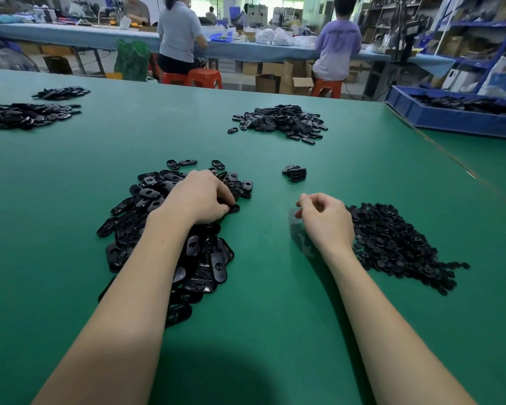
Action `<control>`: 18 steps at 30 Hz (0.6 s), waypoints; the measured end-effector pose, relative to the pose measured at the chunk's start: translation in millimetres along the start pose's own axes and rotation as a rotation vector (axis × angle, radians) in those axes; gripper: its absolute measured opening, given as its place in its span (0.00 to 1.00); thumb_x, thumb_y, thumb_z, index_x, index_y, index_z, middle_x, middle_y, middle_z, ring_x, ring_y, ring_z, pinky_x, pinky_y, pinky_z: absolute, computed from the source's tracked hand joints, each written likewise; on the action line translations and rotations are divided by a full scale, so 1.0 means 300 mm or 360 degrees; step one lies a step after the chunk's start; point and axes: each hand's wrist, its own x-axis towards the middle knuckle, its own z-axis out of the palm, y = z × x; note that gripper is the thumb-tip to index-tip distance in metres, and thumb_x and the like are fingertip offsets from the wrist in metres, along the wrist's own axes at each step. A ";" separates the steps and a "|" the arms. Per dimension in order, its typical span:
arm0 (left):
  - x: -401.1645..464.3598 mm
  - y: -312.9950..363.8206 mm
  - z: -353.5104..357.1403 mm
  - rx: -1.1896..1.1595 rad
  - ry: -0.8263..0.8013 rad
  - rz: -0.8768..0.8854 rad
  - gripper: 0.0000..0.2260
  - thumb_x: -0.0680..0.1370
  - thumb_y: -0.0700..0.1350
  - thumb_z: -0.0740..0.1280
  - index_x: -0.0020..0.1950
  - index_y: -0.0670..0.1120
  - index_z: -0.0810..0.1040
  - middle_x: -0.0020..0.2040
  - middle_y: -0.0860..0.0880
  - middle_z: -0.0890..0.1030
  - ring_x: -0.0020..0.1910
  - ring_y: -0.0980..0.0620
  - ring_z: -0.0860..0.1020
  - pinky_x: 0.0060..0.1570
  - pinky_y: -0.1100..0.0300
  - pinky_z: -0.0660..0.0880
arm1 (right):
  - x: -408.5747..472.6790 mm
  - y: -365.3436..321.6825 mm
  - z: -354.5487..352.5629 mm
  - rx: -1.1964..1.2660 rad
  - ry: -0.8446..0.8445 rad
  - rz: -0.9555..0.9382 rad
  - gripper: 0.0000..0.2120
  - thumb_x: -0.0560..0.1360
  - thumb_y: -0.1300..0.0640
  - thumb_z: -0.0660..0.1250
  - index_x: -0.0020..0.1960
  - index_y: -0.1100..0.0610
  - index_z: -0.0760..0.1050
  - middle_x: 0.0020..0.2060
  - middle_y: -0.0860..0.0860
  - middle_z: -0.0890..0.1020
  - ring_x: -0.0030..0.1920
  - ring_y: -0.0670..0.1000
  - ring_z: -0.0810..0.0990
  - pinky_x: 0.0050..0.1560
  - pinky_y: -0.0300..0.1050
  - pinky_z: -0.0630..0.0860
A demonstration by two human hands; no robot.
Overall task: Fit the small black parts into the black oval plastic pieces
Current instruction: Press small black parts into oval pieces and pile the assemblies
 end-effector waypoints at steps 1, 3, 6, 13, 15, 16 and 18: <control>0.003 -0.002 0.006 -0.0008 0.0002 0.0018 0.08 0.73 0.47 0.74 0.50 0.59 0.87 0.40 0.63 0.71 0.48 0.54 0.75 0.58 0.54 0.77 | 0.000 0.000 -0.001 0.0003 -0.0003 -0.0003 0.16 0.79 0.42 0.62 0.41 0.49 0.80 0.38 0.44 0.85 0.42 0.49 0.83 0.48 0.47 0.79; 0.006 -0.006 0.013 -0.0007 0.0028 0.0023 0.08 0.72 0.51 0.76 0.50 0.59 0.87 0.41 0.63 0.70 0.49 0.54 0.74 0.55 0.55 0.76 | 0.001 0.001 -0.002 0.0010 -0.0011 -0.0003 0.16 0.79 0.42 0.62 0.41 0.50 0.81 0.38 0.44 0.85 0.42 0.50 0.83 0.47 0.48 0.79; 0.007 -0.008 0.022 0.0000 0.0093 -0.0001 0.09 0.70 0.54 0.77 0.50 0.60 0.86 0.44 0.59 0.72 0.54 0.53 0.74 0.52 0.57 0.74 | -0.001 0.001 -0.002 0.0013 -0.0016 -0.0001 0.16 0.79 0.41 0.62 0.42 0.50 0.81 0.39 0.44 0.85 0.42 0.50 0.83 0.48 0.49 0.79; 0.007 0.001 0.031 -0.0125 0.0290 -0.0060 0.07 0.71 0.55 0.76 0.48 0.60 0.84 0.45 0.57 0.75 0.50 0.53 0.76 0.48 0.57 0.72 | -0.003 0.000 -0.002 0.0057 -0.0037 0.0007 0.15 0.79 0.43 0.62 0.40 0.49 0.81 0.35 0.40 0.85 0.39 0.49 0.82 0.46 0.48 0.79; 0.009 0.009 0.036 -0.0150 0.0362 -0.0062 0.10 0.72 0.55 0.75 0.52 0.58 0.81 0.47 0.55 0.75 0.50 0.52 0.76 0.49 0.56 0.72 | -0.004 -0.001 -0.004 0.0062 -0.0041 0.0004 0.15 0.79 0.43 0.62 0.39 0.49 0.80 0.35 0.40 0.85 0.39 0.49 0.82 0.46 0.48 0.79; 0.009 0.012 0.042 -0.0110 0.0366 -0.0071 0.12 0.73 0.54 0.74 0.55 0.58 0.80 0.48 0.54 0.76 0.52 0.51 0.75 0.50 0.55 0.73 | -0.005 -0.002 -0.004 0.0063 -0.0041 0.0004 0.15 0.79 0.43 0.62 0.39 0.49 0.80 0.35 0.41 0.85 0.39 0.49 0.82 0.46 0.48 0.79; 0.007 0.015 0.057 -0.0014 0.0332 -0.0095 0.13 0.75 0.53 0.73 0.58 0.58 0.80 0.51 0.53 0.75 0.57 0.50 0.75 0.53 0.54 0.74 | -0.005 -0.003 -0.003 0.0066 -0.0038 0.0004 0.15 0.78 0.43 0.62 0.39 0.49 0.81 0.36 0.41 0.85 0.39 0.50 0.82 0.46 0.48 0.79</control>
